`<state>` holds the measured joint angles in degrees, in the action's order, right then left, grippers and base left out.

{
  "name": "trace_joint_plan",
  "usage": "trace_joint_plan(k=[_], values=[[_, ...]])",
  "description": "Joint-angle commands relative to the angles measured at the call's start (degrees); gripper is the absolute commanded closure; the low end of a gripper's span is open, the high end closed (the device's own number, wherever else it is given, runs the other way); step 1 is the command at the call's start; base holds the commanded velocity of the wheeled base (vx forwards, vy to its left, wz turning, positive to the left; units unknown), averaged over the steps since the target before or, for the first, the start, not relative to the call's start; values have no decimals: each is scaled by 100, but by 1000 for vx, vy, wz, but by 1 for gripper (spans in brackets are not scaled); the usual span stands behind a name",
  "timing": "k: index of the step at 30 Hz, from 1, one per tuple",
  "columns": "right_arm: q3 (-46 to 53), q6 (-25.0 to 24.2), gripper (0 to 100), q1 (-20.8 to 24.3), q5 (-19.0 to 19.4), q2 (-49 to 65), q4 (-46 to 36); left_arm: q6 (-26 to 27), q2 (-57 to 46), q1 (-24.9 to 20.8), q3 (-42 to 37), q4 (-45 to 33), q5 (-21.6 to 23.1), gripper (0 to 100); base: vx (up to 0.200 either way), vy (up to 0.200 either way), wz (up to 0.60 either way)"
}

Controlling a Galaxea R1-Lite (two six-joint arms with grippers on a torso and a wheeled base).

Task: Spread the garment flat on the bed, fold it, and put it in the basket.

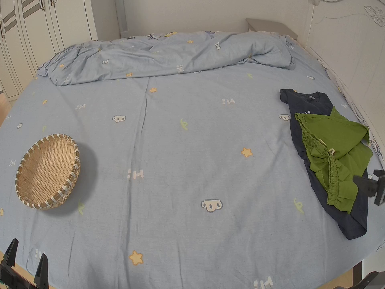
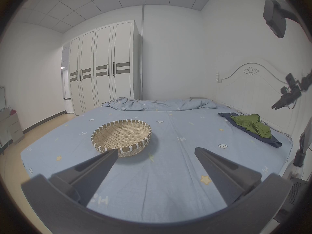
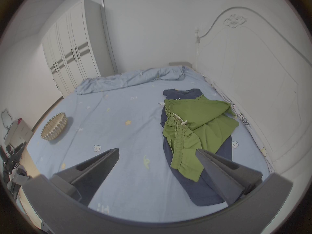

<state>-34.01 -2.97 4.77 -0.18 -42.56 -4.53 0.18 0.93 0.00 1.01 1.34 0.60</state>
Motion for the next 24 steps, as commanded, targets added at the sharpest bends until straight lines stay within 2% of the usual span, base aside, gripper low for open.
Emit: trace_joint_plan(k=[1,6,9,11,24], values=[[-1389,227,0,42,-623,-3452,735,-1,-93,0,-101,7,2,0,0,0,0],[-1951,271,0,-99,-913,-4199,902,-1,-93,0,-101,7,2,0,0,0,0],[-2224,324,0,-143,-1318,-4604,919,-1,-93,0,-101,7,2,0,0,0,0],[-2338,368,0,-231,-1423,-4762,963,-1,-93,0,-101,7,-7,0,0,0,0],[-2505,394,0,-450,-1397,-5061,1104,-1,-93,0,-101,7,2,0,0,0,0]])
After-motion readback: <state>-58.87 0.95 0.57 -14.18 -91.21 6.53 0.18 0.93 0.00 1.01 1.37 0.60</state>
